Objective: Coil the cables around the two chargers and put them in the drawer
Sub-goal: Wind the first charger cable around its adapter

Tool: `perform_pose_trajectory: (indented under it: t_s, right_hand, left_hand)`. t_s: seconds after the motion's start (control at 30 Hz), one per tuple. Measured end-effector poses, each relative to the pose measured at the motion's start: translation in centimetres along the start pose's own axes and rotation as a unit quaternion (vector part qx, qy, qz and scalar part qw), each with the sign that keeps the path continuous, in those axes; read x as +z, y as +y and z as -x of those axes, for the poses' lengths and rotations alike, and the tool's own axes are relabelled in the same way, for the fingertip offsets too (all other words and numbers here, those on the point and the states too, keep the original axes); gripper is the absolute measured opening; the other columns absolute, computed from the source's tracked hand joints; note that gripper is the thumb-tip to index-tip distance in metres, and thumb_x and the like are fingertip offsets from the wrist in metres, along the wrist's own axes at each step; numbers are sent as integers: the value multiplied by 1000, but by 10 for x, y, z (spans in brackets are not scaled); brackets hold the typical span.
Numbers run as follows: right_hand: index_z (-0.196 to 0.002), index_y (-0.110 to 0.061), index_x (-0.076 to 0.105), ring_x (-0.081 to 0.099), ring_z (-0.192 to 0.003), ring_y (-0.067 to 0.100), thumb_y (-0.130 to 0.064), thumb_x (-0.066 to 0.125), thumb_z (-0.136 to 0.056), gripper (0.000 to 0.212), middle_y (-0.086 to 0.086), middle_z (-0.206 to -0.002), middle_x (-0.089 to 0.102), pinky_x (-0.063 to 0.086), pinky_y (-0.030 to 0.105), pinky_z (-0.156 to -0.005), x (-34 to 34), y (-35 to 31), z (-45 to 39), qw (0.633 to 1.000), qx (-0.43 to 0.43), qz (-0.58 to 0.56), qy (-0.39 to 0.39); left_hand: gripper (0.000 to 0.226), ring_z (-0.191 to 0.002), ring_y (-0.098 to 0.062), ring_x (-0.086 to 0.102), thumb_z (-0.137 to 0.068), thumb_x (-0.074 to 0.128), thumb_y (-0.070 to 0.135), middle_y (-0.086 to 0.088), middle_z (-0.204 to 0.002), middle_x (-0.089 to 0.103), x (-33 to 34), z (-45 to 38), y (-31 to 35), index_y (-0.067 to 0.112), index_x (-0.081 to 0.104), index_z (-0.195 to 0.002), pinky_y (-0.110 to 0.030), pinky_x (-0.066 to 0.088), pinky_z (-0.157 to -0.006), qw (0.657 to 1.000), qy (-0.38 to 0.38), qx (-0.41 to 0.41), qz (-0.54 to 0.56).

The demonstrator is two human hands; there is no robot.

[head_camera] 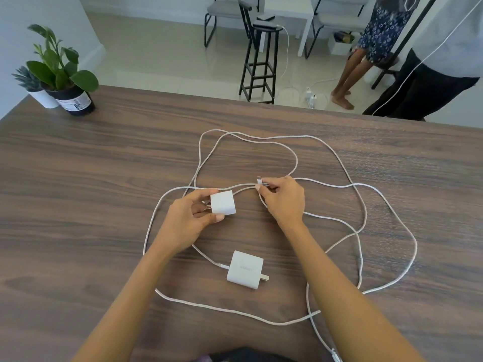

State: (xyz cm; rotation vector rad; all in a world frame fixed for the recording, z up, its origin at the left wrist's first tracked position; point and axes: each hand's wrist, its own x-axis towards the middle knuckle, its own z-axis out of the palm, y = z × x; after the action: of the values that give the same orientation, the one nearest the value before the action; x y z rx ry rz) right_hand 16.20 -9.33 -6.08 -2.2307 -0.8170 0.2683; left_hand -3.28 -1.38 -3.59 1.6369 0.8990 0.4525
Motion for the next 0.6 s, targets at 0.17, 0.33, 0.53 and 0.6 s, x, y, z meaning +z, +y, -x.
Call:
perform_pose_trajectory:
  t_s: [0.17,0.33,0.53,0.6]
  right_hand:
    - [-94,-34,74,63,-83,13,-37,70,-78,16,-7,-87,67,47,43,-85,5,2,-1,1000,-8,-3,9]
    - [-88,-30,76,65,-81,11,-33,71,-78,11,-7,-86,72,49,40,-83,0,6,1,999,-27,-24,16]
    - [-72,-25,64,69,-77,13,-19,75,-77,13,-2,-76,73,52,27,-78,-41,1,6,972,65,-203,-96]
    - [-77,-16,59,72,-81,22,-8,71,-80,15,7,-80,75,56,33,-79,-56,-3,12,937,86,-302,-152]
  left_hand:
    - [53,-89,0,67,-72,77,-2,0,-109,68,2,-1,-4,14,60,-119,-11,50,-81,1000,-7,-11,-3]
    - [53,-89,0,67,-72,77,-1,-3,-108,68,3,1,-2,15,60,-119,-10,50,-79,1000,-11,-11,0]
    - [52,-90,-4,67,-72,77,0,1,-108,68,2,3,9,19,61,-118,-10,50,-78,1000,-20,-1,16]
    - [52,-92,-4,67,-72,77,0,4,-110,68,4,3,13,24,61,-115,-11,50,-79,1000,-24,5,20]
